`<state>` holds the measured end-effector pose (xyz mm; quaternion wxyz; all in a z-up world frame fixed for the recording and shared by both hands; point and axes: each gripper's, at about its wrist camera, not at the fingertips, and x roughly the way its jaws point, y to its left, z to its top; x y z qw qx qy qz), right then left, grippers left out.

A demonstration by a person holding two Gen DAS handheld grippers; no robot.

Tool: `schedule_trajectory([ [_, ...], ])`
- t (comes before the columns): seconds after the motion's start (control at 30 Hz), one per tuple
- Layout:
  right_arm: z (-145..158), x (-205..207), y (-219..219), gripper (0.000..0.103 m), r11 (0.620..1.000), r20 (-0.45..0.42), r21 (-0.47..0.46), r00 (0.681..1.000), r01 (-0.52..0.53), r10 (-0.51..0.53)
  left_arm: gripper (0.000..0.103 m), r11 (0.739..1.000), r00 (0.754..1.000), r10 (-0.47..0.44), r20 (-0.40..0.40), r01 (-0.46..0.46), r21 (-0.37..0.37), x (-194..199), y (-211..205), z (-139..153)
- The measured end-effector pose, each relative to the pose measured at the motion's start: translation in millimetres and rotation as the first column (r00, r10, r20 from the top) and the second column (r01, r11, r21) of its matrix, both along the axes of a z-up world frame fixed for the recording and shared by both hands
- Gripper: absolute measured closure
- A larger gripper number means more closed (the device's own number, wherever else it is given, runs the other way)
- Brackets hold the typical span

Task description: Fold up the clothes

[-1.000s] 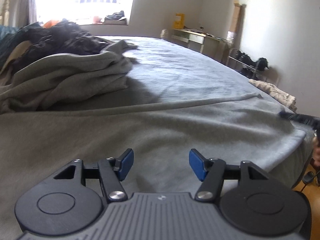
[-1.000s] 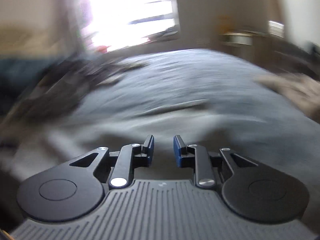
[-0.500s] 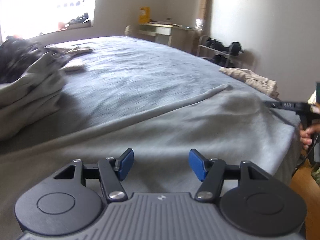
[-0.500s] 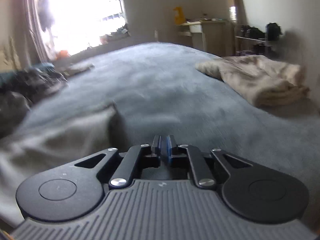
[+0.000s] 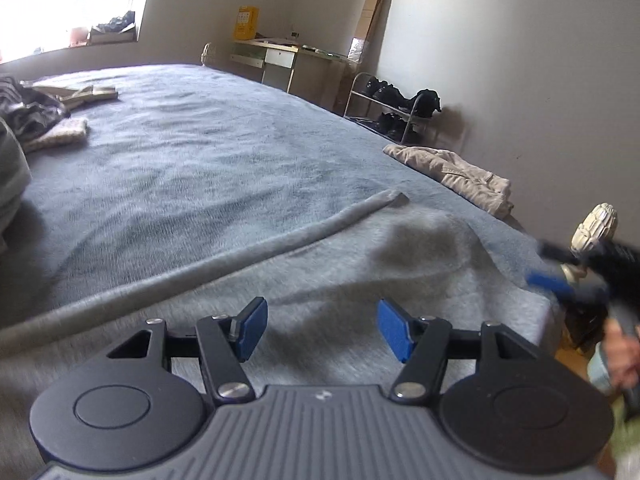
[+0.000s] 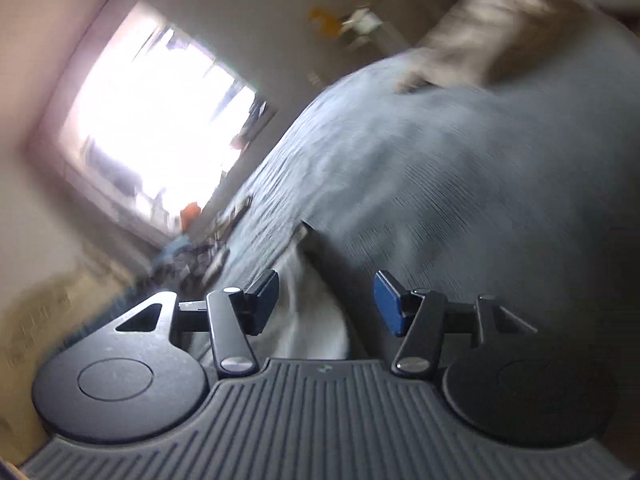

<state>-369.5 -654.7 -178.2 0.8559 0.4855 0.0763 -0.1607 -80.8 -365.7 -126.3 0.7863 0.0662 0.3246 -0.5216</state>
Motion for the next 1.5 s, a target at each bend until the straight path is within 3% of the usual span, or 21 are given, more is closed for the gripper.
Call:
schedule_trajectory([
  [0.1, -25, -24, 23, 0.05, 0.992, 0.034, 0.117, 0.999, 0.036, -0.041, 0.04, 1.0, 1.0, -0.007, -0.006, 0.007, 0.008, -4, 6, -2],
  [0.27, -25, -5, 34, 0.05, 0.996, 0.027, 0.093, 1.0, 0.004, -0.007, 0.04, 1.0, 1.0, 0.012, 0.001, -0.012, 0.009, -11, 29, 5],
  [0.3, -22, 2, 35, 0.064, 0.997, 0.013, 0.074, 1.0, 0.0, -0.001, 0.04, 1.0, 1.0, 0.024, 0.001, -0.024, 0.009, -11, 36, 6],
  [0.37, -10, 21, 45, 0.095, 0.999, -0.08, -0.036, 0.996, 0.028, -0.031, 0.04, 0.998, 0.998, 0.055, -0.005, -0.055, 0.012, -9, 49, 6],
  [0.47, 30, 53, 84, 0.096, 0.954, -0.091, -0.297, 0.996, -0.034, 0.007, 0.04, 0.994, 0.994, 0.109, -0.015, -0.109, 0.025, 0, 71, 6],
  [0.53, 56, 85, 126, 0.096, 0.856, -0.125, -0.502, 0.99, -0.126, 0.072, 0.04, 0.989, 0.989, 0.148, -0.03, -0.147, 0.027, 9, 84, 8],
  [0.63, 68, 140, 199, 0.096, 0.597, -0.268, -0.748, 0.955, -0.29, 0.128, 0.04, 0.978, 0.977, 0.207, -0.044, -0.207, 0.002, 21, 98, 18],
  [0.67, 64, 152, 215, 0.096, 0.533, -0.309, -0.776, 0.94, -0.339, 0.148, 0.04, 0.976, 0.975, 0.218, -0.049, -0.219, -0.012, 24, 101, 22],
  [0.77, 51, 176, 252, 0.096, 0.392, -0.411, -0.802, 0.892, -0.452, 0.189, 0.04, 0.974, 0.975, 0.22, -0.041, -0.222, -0.043, 28, 102, 35],
  [0.83, 43, 181, 268, 0.096, 0.333, -0.456, -0.808, 0.874, -0.485, 0.167, 0.04, 0.981, 0.982, 0.189, -0.027, -0.19, -0.047, 26, 95, 39],
  [0.93, 33, 174, 277, 0.096, 0.297, -0.49, -0.805, 0.858, -0.514, 0.155, 0.039, 0.989, 0.99, 0.141, -0.026, -0.142, -0.038, 22, 79, 37],
  [1.1, 30, 168, 277, 0.096, 0.288, -0.512, -0.794, 0.844, -0.536, 0.159, 0.039, 0.995, 0.995, 0.093, -0.029, -0.094, -0.032, 12, 54, 26],
  [1.27, 28, 167, 279, 0.096, 0.269, -0.513, -0.8, 0.844, -0.536, 0.155, 0.037, 0.998, 0.999, 0.051, 0.012, -0.051, -0.027, 33, 24, 40],
  [1.4, 23, 164, 280, 0.096, 0.259, -0.505, -0.81, 0.851, -0.525, 0.144, 0.031, 0.998, 0.993, -0.029, 0.114, 0.023, 0.051, 58, -20, 52],
  [1.5, 22, 156, 283, 0.096, 0.26, -0.486, -0.823, 0.863, -0.505, 0.14, 0.031, 0.994, 0.999, -0.026, 0.046, 0.021, 0.107, 84, -47, 47],
])
